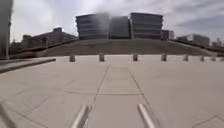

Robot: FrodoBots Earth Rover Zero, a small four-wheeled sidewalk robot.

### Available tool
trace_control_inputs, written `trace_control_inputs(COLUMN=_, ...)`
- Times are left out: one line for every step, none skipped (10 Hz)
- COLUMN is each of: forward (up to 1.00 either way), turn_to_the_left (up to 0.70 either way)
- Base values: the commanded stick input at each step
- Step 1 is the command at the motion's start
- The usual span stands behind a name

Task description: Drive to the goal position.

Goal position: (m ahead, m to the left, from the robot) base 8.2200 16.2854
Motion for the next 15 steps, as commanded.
trace_control_inputs(forward=1.0, turn_to_the_left=0.0)
trace_control_inputs(forward=1.0, turn_to_the_left=0.0)
trace_control_inputs(forward=1.0, turn_to_the_left=0.0)
trace_control_inputs(forward=1.0, turn_to_the_left=0.0)
trace_control_inputs(forward=1.0, turn_to_the_left=0.0)
trace_control_inputs(forward=1.0, turn_to_the_left=0.0)
trace_control_inputs(forward=1.0, turn_to_the_left=0.0)
trace_control_inputs(forward=1.0, turn_to_the_left=0.0)
trace_control_inputs(forward=1.0, turn_to_the_left=0.0)
trace_control_inputs(forward=1.0, turn_to_the_left=0.0)
trace_control_inputs(forward=1.0, turn_to_the_left=-0.18)
trace_control_inputs(forward=1.0, turn_to_the_left=-0.27)
trace_control_inputs(forward=1.0, turn_to_the_left=-0.27)
trace_control_inputs(forward=1.0, turn_to_the_left=-0.27)
trace_control_inputs(forward=1.0, turn_to_the_left=-0.27)
